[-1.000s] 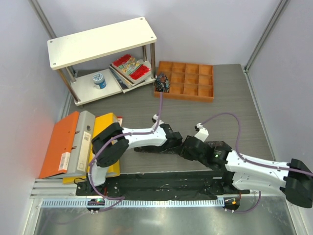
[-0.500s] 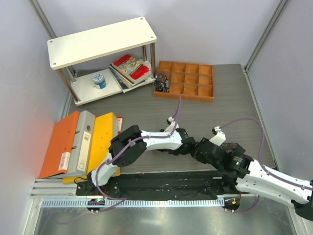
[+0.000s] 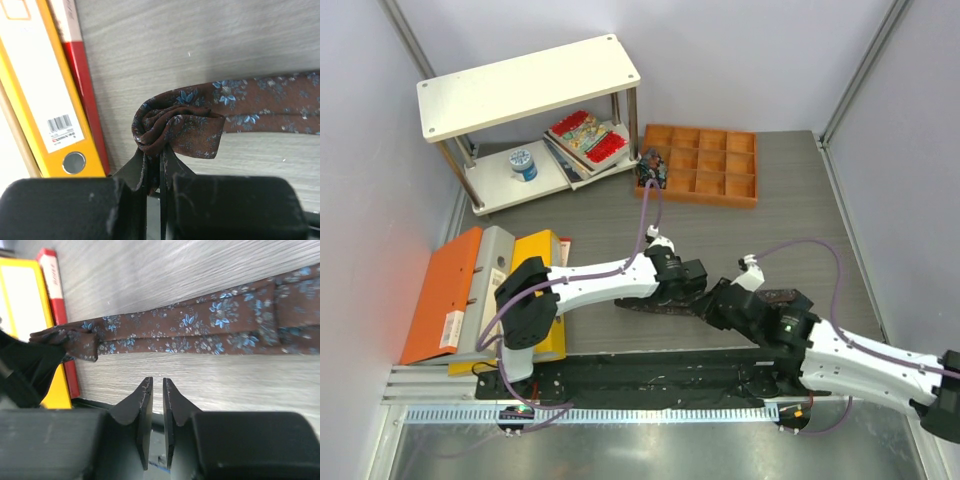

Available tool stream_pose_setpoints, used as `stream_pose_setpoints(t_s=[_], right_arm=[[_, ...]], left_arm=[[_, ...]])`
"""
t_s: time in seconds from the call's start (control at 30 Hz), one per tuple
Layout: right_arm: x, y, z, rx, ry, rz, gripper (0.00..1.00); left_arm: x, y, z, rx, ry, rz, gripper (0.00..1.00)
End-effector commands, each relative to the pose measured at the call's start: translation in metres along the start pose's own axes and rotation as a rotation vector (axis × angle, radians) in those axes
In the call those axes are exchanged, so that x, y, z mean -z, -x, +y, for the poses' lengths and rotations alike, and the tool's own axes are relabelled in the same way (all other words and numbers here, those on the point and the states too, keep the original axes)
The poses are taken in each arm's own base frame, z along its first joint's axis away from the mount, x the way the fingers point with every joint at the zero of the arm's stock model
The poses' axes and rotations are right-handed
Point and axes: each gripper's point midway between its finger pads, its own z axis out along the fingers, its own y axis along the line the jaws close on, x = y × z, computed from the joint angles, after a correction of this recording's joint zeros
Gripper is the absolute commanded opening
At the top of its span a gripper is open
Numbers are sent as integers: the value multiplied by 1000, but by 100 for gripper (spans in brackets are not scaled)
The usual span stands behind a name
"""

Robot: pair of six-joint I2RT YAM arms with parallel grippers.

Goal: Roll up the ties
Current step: Roll the tie at the center of the board.

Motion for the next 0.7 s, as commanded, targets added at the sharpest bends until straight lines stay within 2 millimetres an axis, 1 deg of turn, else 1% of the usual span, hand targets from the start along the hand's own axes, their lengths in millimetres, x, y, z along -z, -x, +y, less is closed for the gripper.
stream_pose_setpoints(t_s=[0.0, 0.03, 0.07, 0.1, 0.13, 0.17, 0.2, 0.23, 0.27, 0.3, 0.33, 0.4, 0.43, 0.53, 0.63, 0.67], right_arm=[[-25, -10, 41, -38, 120, 28, 18], [-26, -10, 61, -54, 185, 34, 19], [-37, -19, 60, -32, 171, 56, 19], [-40, -20, 69, -34, 199, 60, 19], [-41, -21, 87, -41, 249, 72, 19], [-45, -23, 91, -35, 256, 81, 18], [-56, -32, 88, -20, 230, 101, 18], [-58, -31, 102, -29, 268, 100, 18], [-61, -36, 105, -30, 283, 120, 18], [-70, -42, 102, -37, 271, 139, 18], [-71, -43, 113, -56, 318, 140, 18], [-76, -49, 117, -72, 338, 166, 17], [-83, -53, 120, -72, 345, 173, 17], [-91, -62, 124, -80, 356, 207, 16], [-94, -62, 125, -139, 396, 207, 14], [-94, -62, 124, -148, 404, 209, 14]], left_arm=[[-2, -10, -3, 5, -69, 44, 0], [-1, -11, -3, 13, -81, 46, 0], [-4, -14, -3, 15, -84, 58, 0], [-6, -14, -5, 19, -93, 57, 0], [-7, -15, -6, 26, -98, 61, 0], [-10, -18, -3, 27, -93, 68, 0], [-10, -18, -6, 39, -109, 71, 0], [-11, -18, -6, 43, -114, 75, 0], [-12, -20, -6, 50, -122, 79, 0], [-12, -21, -7, 61, -144, 93, 0], [-14, -22, -10, 70, -164, 93, 0], [-13, -21, -12, 97, -203, 98, 0], [-14, -23, -15, 106, -226, 105, 0], [-15, -24, -12, 129, -244, 113, 0], [-17, -26, -8, 165, -269, 123, 0], [-17, -24, -7, 181, -279, 116, 0]])
